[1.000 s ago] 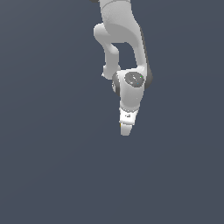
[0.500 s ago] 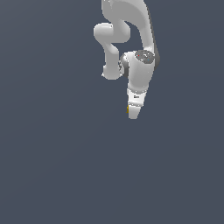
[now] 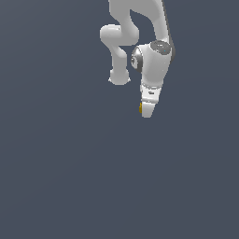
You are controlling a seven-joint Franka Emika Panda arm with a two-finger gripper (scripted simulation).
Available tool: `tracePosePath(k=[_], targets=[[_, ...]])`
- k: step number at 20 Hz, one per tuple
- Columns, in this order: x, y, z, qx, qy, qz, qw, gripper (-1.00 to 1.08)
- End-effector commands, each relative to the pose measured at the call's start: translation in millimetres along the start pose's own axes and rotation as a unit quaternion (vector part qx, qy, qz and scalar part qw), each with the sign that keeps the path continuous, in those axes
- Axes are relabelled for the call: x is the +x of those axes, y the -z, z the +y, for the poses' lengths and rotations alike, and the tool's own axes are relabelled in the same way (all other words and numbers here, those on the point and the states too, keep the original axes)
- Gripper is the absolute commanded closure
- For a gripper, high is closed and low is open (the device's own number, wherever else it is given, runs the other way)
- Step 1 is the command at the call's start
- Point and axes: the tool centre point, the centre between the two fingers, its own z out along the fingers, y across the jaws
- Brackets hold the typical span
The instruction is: Pick up the object and move it to a goal position.
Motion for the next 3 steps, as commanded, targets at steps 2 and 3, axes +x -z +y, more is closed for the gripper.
tracePosePath(k=[2, 3], targets=[[1.7, 3.6, -3.1, 0.000, 0.000, 0.001, 1.0000, 1.08], [1.8, 3.9, -3.2, 0.000, 0.000, 0.001, 1.0000, 1.08]])
